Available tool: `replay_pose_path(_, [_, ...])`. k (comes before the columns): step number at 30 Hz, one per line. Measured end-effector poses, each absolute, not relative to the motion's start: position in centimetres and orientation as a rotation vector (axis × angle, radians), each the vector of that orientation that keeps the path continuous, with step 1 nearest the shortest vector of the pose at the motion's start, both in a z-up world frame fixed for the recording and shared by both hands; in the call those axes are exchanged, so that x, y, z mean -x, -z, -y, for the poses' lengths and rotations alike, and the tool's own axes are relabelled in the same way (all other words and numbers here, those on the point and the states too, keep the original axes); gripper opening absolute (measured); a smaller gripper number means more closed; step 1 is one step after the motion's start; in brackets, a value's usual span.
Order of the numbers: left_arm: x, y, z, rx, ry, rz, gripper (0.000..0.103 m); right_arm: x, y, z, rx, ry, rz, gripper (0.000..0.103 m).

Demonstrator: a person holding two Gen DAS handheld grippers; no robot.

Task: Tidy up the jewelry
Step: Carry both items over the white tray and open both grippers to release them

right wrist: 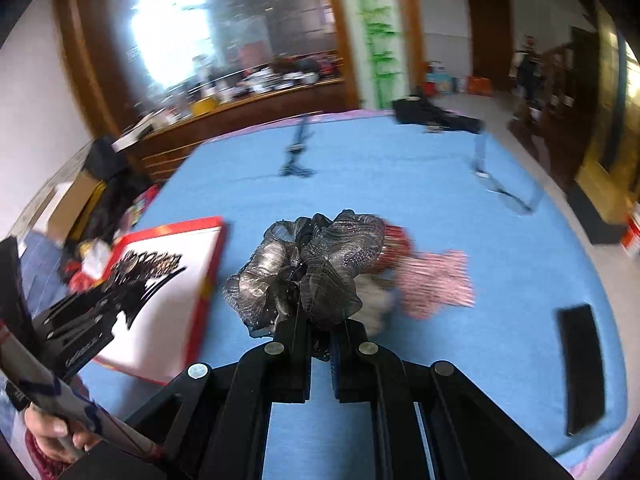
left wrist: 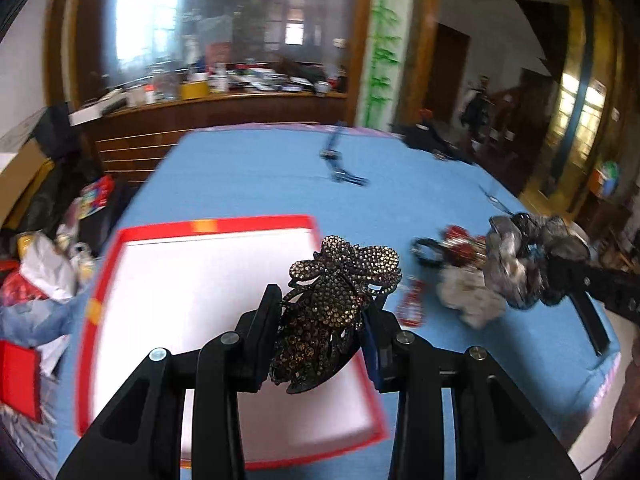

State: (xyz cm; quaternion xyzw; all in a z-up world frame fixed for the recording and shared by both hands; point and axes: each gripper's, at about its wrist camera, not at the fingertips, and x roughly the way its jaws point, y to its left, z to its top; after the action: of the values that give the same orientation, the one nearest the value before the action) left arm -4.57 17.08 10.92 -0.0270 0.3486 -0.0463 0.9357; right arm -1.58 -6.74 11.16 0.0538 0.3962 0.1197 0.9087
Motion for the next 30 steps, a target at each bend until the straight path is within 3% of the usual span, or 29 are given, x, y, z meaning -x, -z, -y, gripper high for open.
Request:
replay_pose_path(15, [-2.9, -7.8, -31.5, 0.089, -0.169, -0.822, 0.036, -6.6, -8.4, -10.2, -0.03, -0.47, -0.956, 0.008])
replay_pose_path(30, [-7.6, -4.3, -33.6, 0.112, -0.19, -0.876, 0.037, -12.6, -4.5, -17.2, -0.003, -0.477, -1.02, 0.008])
